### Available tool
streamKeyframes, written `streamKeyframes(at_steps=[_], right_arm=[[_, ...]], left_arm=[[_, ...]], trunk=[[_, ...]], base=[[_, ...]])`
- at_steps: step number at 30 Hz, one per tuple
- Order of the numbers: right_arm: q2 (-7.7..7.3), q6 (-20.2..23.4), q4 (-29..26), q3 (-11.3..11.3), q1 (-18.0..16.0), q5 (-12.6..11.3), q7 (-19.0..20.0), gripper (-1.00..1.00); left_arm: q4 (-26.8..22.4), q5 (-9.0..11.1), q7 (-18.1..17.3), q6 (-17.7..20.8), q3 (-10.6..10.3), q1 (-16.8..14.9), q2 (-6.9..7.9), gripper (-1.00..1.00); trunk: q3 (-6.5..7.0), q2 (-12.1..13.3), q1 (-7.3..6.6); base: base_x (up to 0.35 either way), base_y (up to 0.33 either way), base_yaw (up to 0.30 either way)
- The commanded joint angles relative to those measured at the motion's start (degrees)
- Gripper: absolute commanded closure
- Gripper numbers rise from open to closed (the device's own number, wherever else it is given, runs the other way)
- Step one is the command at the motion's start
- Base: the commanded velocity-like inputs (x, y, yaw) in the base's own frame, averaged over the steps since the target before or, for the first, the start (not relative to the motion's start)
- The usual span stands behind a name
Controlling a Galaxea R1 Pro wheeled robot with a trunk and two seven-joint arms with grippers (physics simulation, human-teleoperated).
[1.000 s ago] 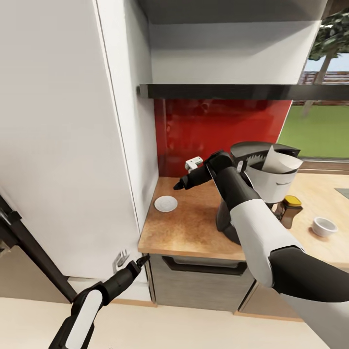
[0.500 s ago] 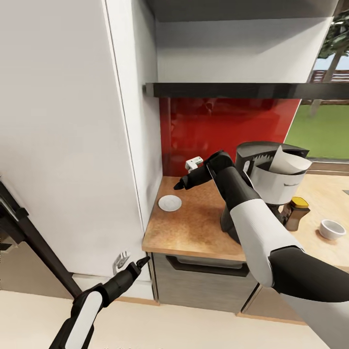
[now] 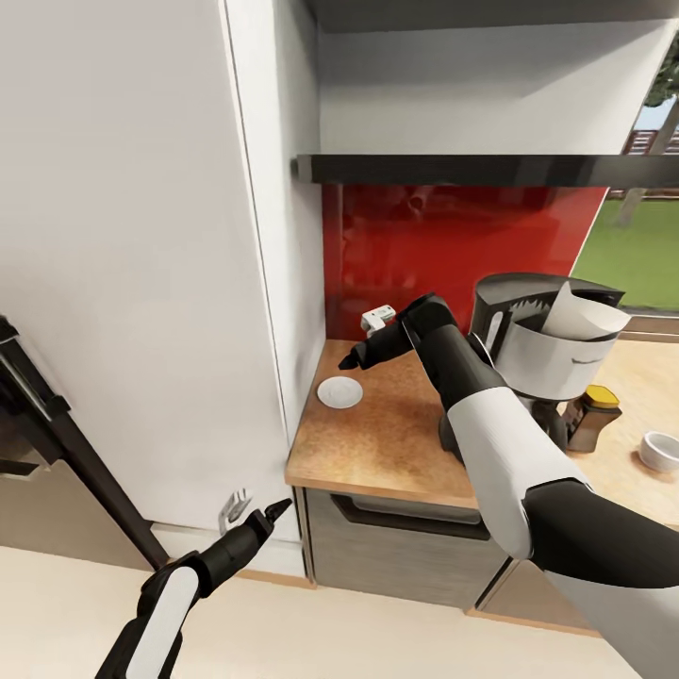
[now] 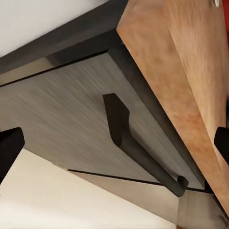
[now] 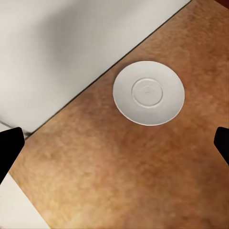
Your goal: Set up a coffee station on the kitchen countertop: keep the coffee maker on the countertop, move the bottle of coffee from the kitchen shelf to the counter next to the coffee maker, place a paper coffee filter on top of the coffee maker, put the saucer next to the coffee maker with the coffee cup on the saucer, and place the electric kettle next to the coffee maker.
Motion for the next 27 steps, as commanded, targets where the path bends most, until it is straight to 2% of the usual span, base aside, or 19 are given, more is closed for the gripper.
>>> streamKeyframes(at_steps=[1, 16, 26, 27], right_arm=[[0.01, 0.1, 0.0, 0.0, -0.1, 0.6, 0.5, -1.00], [0.01, 0.2, 0.0, -0.1, 0.1, 0.8, 0.4, -1.00], [0.01, 0.3, 0.0, -0.1, 0.2, 0.9, 0.4, -1.00], [-0.33, 0.0, 0.3, 0.0, 0.5, 0.9, 0.0, -1.00]], left_arm=[[0.0, 0.1, -0.2, 0.5, 0.2, -0.1, -0.07, -1.00], [0.0, 0.0, -0.2, 0.5, 0.2, 0.0, -0.07, -1.00], [0.1, 0.0, -0.2, 0.5, 0.1, 0.4, -0.07, -1.00], [0.4, -0.4, -0.6, 0.6, 0.5, 0.7, 0.26, -1.00]], trunk=[[-0.10, -0.1, 0.02], [-0.94, -0.1, 0.02], [-1.04, -0.1, 0.02], [-1.04, -0.1, 0.02]], base=[[0.000, 0.000, 0.010], [0.000, 0.000, 0.046], [0.000, 0.000, 0.002], [0.000, 0.000, 0.000]])
